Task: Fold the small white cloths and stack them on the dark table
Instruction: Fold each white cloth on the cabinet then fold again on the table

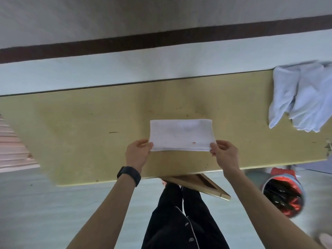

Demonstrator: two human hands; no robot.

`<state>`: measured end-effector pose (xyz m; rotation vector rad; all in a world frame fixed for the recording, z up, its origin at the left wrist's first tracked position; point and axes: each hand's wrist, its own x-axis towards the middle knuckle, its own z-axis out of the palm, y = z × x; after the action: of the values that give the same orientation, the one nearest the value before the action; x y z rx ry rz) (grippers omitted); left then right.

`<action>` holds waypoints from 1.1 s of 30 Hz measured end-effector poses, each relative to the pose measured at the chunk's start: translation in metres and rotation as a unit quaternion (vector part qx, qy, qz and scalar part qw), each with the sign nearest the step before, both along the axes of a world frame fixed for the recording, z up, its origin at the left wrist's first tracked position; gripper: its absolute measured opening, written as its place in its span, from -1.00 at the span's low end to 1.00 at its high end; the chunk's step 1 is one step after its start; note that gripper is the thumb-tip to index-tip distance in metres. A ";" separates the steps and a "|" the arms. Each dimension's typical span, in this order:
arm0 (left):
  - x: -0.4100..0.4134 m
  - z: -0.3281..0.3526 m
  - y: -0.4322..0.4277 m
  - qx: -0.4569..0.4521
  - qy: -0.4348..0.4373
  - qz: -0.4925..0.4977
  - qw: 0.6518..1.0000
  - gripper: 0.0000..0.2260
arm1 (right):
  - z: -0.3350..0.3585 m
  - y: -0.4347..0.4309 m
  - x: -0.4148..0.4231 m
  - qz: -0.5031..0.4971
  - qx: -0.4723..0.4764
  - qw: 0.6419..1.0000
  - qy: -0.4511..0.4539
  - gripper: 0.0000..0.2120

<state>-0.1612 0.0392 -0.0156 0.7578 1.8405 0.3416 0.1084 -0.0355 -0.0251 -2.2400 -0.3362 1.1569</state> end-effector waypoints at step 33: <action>0.001 -0.039 -0.013 -0.014 0.079 -0.026 0.996 -0.80 | -0.023 -0.006 -0.011 0.013 -0.053 0.993 -0.107 -0.81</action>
<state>-0.1602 0.0262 -0.0548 0.8327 1.9644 0.2278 0.0973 -0.0410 -0.0480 -2.4666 -0.3987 0.9687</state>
